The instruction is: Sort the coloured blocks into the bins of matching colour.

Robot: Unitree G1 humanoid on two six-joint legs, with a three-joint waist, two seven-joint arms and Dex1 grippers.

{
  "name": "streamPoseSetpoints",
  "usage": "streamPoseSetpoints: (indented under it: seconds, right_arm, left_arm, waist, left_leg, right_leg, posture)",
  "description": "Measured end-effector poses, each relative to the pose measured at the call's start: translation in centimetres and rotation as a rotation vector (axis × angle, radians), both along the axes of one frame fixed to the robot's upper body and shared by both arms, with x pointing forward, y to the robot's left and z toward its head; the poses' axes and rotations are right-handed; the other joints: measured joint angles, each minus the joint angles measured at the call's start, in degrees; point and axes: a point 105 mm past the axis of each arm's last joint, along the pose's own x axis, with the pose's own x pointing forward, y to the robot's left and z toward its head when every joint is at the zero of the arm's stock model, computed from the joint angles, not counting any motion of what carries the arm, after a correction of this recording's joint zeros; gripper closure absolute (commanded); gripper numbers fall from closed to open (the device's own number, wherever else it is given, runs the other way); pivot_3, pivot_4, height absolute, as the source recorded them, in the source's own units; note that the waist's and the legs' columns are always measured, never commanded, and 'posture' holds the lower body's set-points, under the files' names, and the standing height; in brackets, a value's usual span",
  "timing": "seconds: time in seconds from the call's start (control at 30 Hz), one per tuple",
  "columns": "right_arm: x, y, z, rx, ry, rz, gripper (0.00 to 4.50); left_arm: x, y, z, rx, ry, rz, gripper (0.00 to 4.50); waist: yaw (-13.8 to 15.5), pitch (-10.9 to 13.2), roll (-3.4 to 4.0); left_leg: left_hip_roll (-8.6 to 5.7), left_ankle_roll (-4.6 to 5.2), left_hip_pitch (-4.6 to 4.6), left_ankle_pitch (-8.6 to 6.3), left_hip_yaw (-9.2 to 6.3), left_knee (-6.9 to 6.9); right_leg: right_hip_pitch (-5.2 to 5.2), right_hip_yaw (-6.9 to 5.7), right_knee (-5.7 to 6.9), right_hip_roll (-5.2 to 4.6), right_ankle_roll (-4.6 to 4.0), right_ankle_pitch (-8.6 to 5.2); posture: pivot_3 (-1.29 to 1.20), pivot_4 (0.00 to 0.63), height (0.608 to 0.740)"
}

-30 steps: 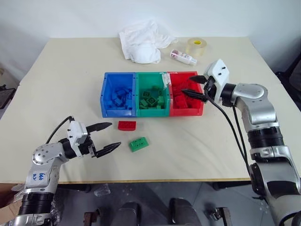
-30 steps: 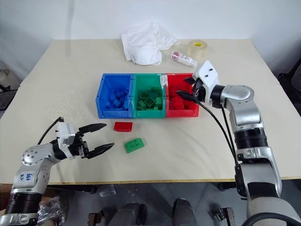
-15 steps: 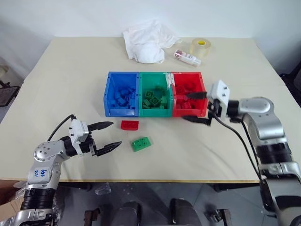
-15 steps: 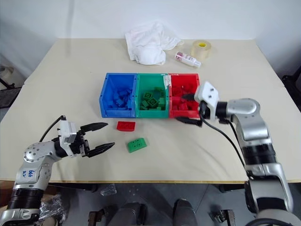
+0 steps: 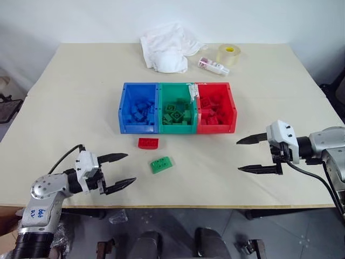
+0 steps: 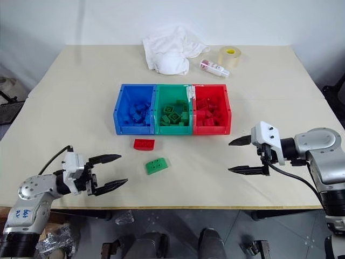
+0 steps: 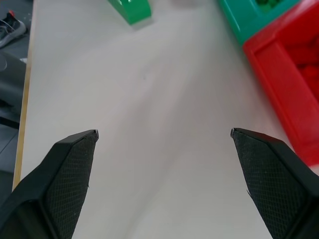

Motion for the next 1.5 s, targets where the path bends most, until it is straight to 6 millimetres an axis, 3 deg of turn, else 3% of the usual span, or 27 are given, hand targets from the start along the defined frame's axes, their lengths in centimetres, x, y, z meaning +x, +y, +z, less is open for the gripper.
streamPoseSetpoints:
  seconds: [0.27, 0.4, 0.6, 1.07, 1.17, 1.43, 1.5]
  right_arm:
    - [0.5, 0.8, 0.8, 0.019, -0.030, 0.023, 0.04]
    - [0.5, 0.8, 0.8, 0.031, -0.022, 0.021, 0.04]
    - [-0.5, 2.6, 1.5, 0.192, 0.011, 0.091, 0.04]
    - [-2.5, 3.4, 1.2, 0.282, 0.021, 0.078, 0.04]
    - [-2.7, 3.2, 1.0, 0.285, 0.020, 0.059, 0.00]
    - [-2.5, 2.9, 1.1, 0.291, -0.001, 0.022, 0.00]
    - [-2.4, 2.7, 1.1, 0.294, -0.008, 0.006, 0.00]
  left_arm:
    - [-3.7, 0.6, 0.0, 0.111, 0.076, -0.037, 0.00]
    - [-4.2, 0.4, 0.5, 0.142, 0.080, -0.030, 0.00]
    - [-1.9, -2.5, 1.4, 0.079, -0.016, -0.012, 0.00]
    - [3.4, -7.7, -2.6, 0.141, -0.010, -0.106, 0.00]
    - [3.7, -8.8, -2.6, 0.154, -0.019, -0.155, 0.58]
    - [4.7, -9.9, -2.4, 0.151, -0.026, -0.183, 3.02]
    - [5.1, -10.3, -2.2, 0.139, -0.034, -0.172, 3.01]
  waist:
    - [0.15, 0.00, 0.00]
    - [0.34, 0.01, 0.02]
    - [0.36, 0.01, 0.02]
    - [1.44, 0.02, 0.01]
    - [1.54, 0.01, 0.01]
    - [1.62, 0.02, 0.01]
    - [1.70, 0.02, 0.00]
  left_leg:
    - [0.01, -0.02, 0.00, -0.02, -0.04, -0.05]
    - [0.00, -0.02, 0.01, -0.02, -0.06, -0.02]
    - [-0.01, -0.02, 0.01, -0.02, -0.05, -0.02]
    - [-0.09, -0.02, 0.00, -0.01, -0.02, 0.06]
    - [-0.12, 0.00, 0.01, -0.01, -0.01, 0.08]
    - [-0.13, 0.02, 0.01, 0.01, -0.02, 0.10]
    - [-0.14, 0.02, 0.00, 0.01, -0.04, 0.10]
  right_leg:
    - [0.01, 0.04, -0.08, -0.02, -0.02, -0.01]
    - [0.04, 0.04, -0.18, -0.02, -0.03, -0.02]
    - [0.05, 0.01, -0.02, 0.01, -0.02, -0.01]
    - [0.04, -0.05, 0.07, 0.00, 0.00, 0.00]
    - [0.05, -0.04, 0.07, 0.00, 0.02, 0.01]
    - [0.08, -0.05, 0.07, 0.00, 0.03, 0.01]
    - [0.08, -0.05, 0.08, 0.00, 0.03, 0.02]
  posture:
    - [0.00, 0.150, 0.740]
    - [0.00, 0.150, 0.740]
    - [0.00, 0.150, 0.740]
    - [0.00, 0.150, 0.740]
    - [0.00, 0.150, 0.740]
    - [0.00, 0.150, 0.740]
    - [0.00, 0.150, 0.740]
